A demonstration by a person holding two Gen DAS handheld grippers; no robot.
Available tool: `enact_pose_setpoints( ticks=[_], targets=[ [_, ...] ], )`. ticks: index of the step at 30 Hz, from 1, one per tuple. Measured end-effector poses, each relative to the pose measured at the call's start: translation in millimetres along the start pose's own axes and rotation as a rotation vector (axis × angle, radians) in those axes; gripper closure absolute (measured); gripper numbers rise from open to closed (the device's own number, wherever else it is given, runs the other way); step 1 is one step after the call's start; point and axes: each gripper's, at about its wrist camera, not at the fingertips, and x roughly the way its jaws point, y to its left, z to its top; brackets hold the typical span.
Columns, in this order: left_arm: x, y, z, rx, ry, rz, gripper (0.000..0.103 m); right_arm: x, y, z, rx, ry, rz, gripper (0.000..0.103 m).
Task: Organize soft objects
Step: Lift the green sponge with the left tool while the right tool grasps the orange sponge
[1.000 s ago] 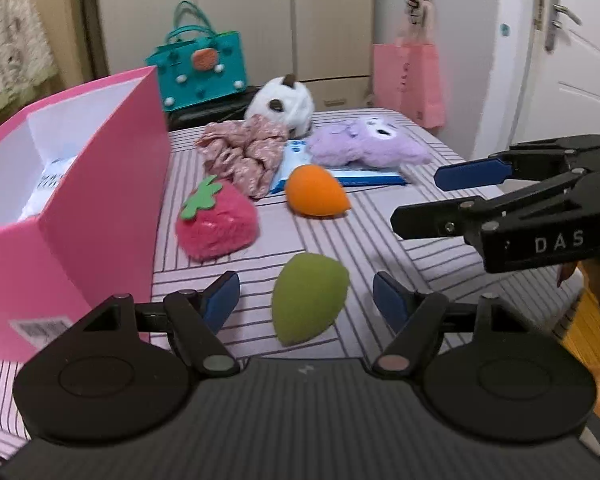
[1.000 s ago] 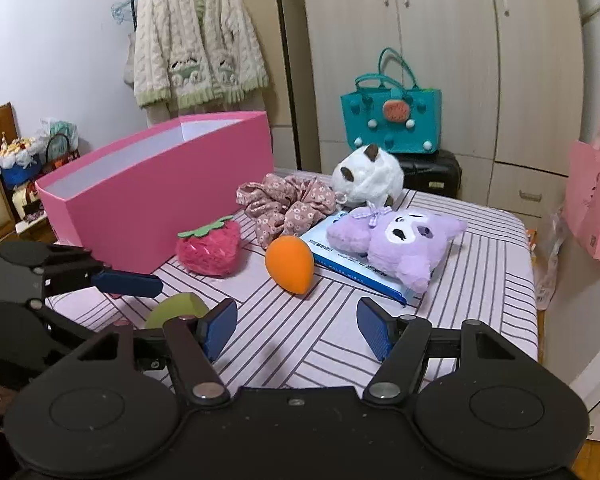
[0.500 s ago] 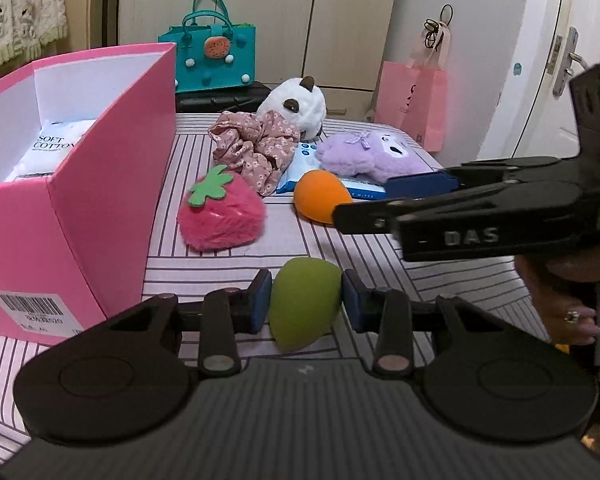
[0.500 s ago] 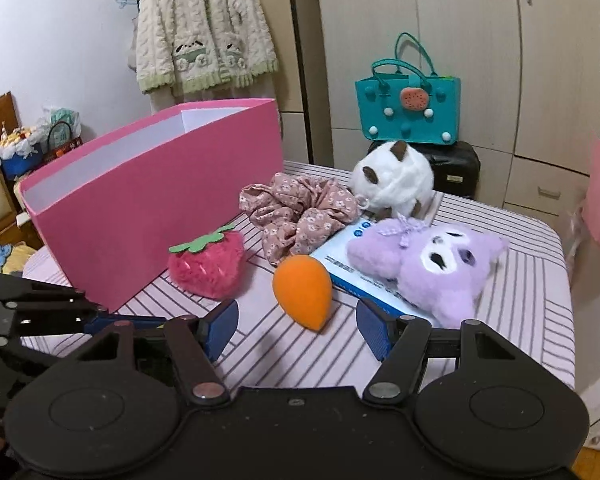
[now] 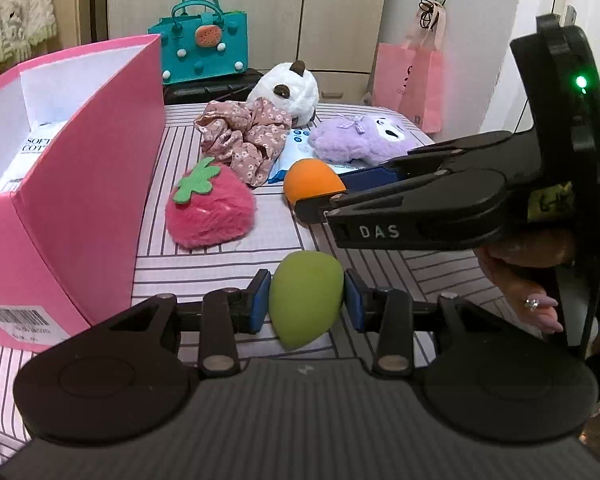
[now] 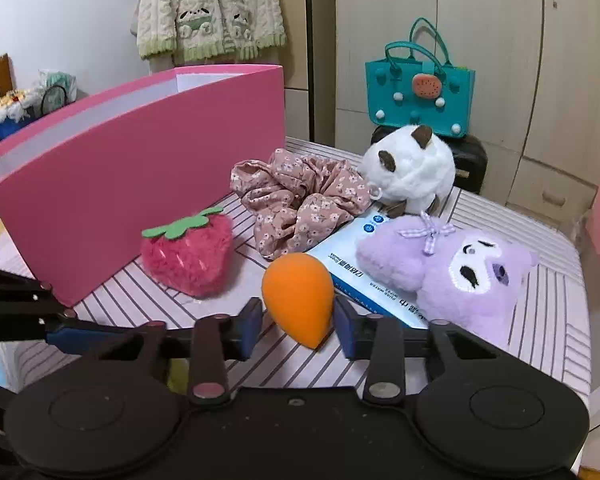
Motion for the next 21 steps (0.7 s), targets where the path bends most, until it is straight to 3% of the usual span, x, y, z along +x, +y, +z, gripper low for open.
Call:
enact_pose_setpoints(
  ticks=[14, 21],
  targets=[
    [0.2, 1.0, 6.7, -0.005, 0.066, -0.024, 0.067, -25.1, -10.5, -17.2, 0.101, 0.003, 0.025, 0.065],
    [-4.6, -10.6, 13.9, 0.11, 0.121, -0.044, 0.067, -35.7, -7.5, -19.4, 0.138, 0.014, 0.03, 0.065]
  ],
)
